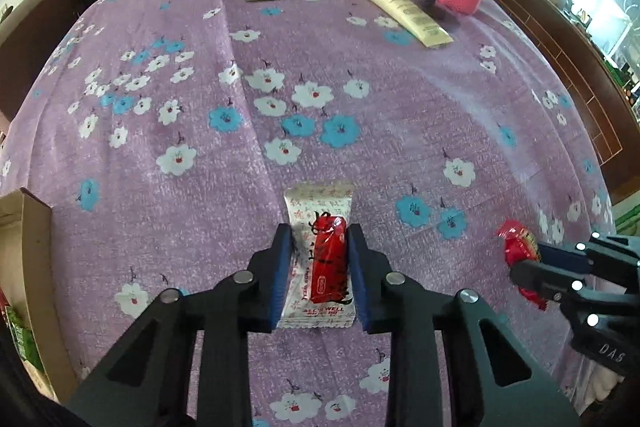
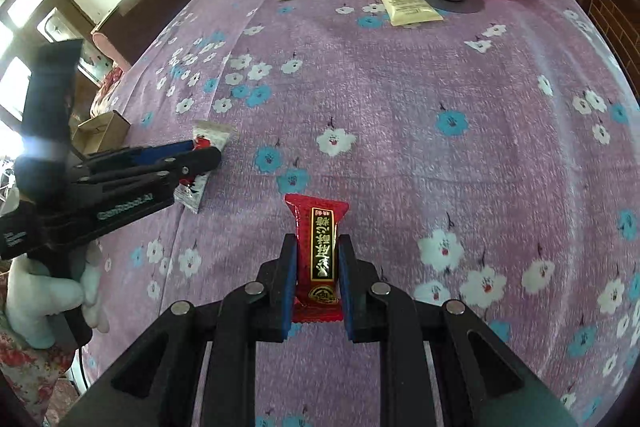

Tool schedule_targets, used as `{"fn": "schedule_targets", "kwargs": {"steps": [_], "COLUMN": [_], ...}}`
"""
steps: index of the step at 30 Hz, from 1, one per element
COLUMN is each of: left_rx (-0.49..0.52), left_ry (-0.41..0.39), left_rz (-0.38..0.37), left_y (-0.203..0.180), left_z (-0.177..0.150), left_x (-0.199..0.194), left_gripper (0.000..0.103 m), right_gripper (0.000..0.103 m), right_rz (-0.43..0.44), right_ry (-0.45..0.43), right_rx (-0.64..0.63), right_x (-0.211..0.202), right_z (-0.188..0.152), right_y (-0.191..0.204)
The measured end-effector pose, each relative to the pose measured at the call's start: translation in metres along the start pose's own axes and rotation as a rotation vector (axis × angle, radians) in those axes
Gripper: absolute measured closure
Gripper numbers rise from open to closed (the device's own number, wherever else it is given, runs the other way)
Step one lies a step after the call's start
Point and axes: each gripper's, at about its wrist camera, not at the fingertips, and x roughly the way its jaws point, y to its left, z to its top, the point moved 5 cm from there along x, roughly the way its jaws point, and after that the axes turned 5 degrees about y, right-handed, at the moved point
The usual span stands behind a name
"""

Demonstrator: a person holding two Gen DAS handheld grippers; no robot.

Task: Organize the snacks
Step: 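Carry both snacks into the tray and open both grippers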

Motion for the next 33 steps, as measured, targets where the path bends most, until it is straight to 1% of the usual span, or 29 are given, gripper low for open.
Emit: {"fn": "schedule_targets", "kwargs": {"steps": [7,9,12,15,17,20,23,24,28,31,33], "left_rx": [-0.038,-0.048,-0.062,-0.118,-0.16,-0.219,-0.274,-0.294,-0.345,-0.363,-0.382], "left_ry": [-0.006,-0.019,-0.041,-0.076,-0.1,-0.128,-0.146,-0.152,-0.162,-0.165,-0.161], "left_rz": [-0.014,0.002,0.019,0.001,0.005,0.017,0.054,0.079,0.156,0.203,0.204], "left_y": [0.011,0.017,0.025,0.044,0.059,0.087,0.118,0.13,0.167,0.184,0.194], "left_z": [-0.012,-0.018,-0.027,-0.038,-0.047,-0.067,-0.089,-0.098,-0.129,-0.147,-0.156], "left_x": [-0.01,-0.019,-0.035,-0.064,-0.081,-0.109,-0.134,-0.143,-0.164,-0.173,-0.175], "left_gripper": [0.077,0.077,0.077,0.077,0.077,0.077,0.077,0.077,0.077,0.077,0.077], "right_gripper": [0.085,0.085,0.085,0.085,0.085,0.086,0.086,0.086,0.086,0.086,0.086], "right_rz": [0.016,0.012,0.014,0.019,0.03,0.049,0.073,0.089,0.124,0.141,0.152], "right_ry": [-0.002,-0.006,-0.008,-0.008,-0.009,-0.009,-0.009,-0.006,-0.002,0.004,0.009], "right_rx": [0.032,0.027,0.02,0.008,-0.002,-0.026,-0.067,-0.082,-0.148,-0.199,-0.227], "right_x": [-0.002,-0.003,-0.003,-0.004,-0.005,-0.003,0.0,0.002,0.008,0.013,0.015], "right_z": [-0.005,-0.005,-0.005,-0.004,-0.003,-0.001,0.001,0.003,0.005,0.004,0.002], "right_y": [0.004,0.008,0.016,0.026,0.035,0.056,0.086,0.1,0.148,0.183,0.206]}}
